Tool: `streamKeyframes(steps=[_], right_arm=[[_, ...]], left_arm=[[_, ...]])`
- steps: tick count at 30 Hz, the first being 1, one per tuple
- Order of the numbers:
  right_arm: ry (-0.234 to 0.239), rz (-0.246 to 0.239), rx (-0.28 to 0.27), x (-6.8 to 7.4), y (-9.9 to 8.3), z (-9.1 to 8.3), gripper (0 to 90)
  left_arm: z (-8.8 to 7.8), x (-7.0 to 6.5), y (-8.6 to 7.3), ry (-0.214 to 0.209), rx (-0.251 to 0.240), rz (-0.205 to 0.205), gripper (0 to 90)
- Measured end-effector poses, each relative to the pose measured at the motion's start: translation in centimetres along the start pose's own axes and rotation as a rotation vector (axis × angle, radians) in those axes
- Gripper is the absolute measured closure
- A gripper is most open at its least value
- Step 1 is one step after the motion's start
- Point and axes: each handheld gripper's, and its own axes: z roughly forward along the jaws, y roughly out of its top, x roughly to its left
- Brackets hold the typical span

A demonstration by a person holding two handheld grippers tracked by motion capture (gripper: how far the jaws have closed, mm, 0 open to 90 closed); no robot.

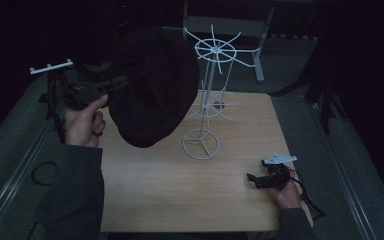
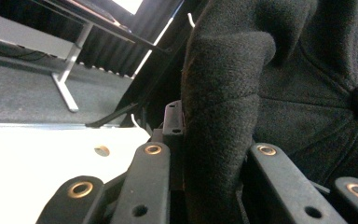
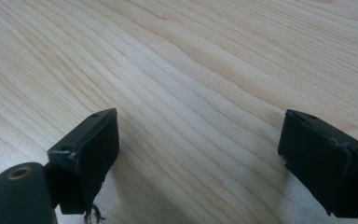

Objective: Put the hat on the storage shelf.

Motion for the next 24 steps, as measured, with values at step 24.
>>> streamKeyframes(steps=[24], right_arm=[[0.0,0.0,0.0,0.0,0.0,0.0,12.3]], left_arm=[[7.1,1.7,-1.8,0.157,0.115,0.012,77.2]])
